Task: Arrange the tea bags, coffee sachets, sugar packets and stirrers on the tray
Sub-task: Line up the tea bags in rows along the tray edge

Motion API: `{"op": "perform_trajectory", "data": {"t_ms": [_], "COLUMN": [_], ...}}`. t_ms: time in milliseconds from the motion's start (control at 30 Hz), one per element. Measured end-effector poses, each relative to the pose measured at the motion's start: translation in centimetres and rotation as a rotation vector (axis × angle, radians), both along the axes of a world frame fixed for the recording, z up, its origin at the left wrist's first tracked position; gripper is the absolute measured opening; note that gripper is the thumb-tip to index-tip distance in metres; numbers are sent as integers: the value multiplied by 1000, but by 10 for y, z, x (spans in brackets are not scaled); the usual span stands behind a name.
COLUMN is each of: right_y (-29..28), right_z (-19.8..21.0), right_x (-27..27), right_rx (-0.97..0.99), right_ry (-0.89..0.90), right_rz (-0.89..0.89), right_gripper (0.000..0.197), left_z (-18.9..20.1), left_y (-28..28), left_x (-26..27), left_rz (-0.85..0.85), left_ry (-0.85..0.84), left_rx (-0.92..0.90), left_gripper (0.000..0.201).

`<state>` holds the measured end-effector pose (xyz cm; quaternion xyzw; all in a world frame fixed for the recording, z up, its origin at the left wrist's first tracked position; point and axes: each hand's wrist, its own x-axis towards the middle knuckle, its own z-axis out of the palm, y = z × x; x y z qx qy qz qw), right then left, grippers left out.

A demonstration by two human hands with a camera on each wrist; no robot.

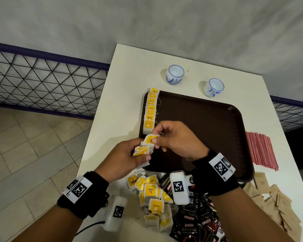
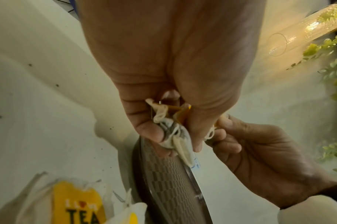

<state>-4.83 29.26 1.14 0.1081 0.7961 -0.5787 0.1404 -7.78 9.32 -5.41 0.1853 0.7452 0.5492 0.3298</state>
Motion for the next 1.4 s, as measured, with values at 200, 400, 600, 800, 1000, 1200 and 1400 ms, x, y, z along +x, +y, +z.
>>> {"op": "perform_trajectory", "data": {"t_ms": [200, 400, 600, 800, 1000, 1200, 1400], "right_y": [21, 38, 36, 23, 5, -2, -4], "right_z": [9, -8, -24, -39, -49, -57, -64], "right_x": [-8, -14, -14, -21, -37, -48, -52], "right_rx": [69, 279, 72, -12, -142, -78, 51], "right_ry": [89, 13, -65, -147, -253, -216, -186], "right_rz": [-169, -167, -189, -149, -204, -243, -269], "right_gripper": [8, 11, 12, 9, 13, 15, 16], "left_z": [-5, -6, -5, -7, -10, -14, -14], "left_y": [-5, -8, -9, -12, -12, -13, -13], "left_x": [0, 1, 2, 5, 6, 6, 7], "left_rz": [44, 64, 76, 64, 53, 52, 57], "left_ry": [-76, -67, -52, -36, -21, -36, -55], "left_rx": [21, 8, -11, -24, -27, -36, -21], "left_gripper": [31, 30, 27, 28, 29, 29, 30]}}
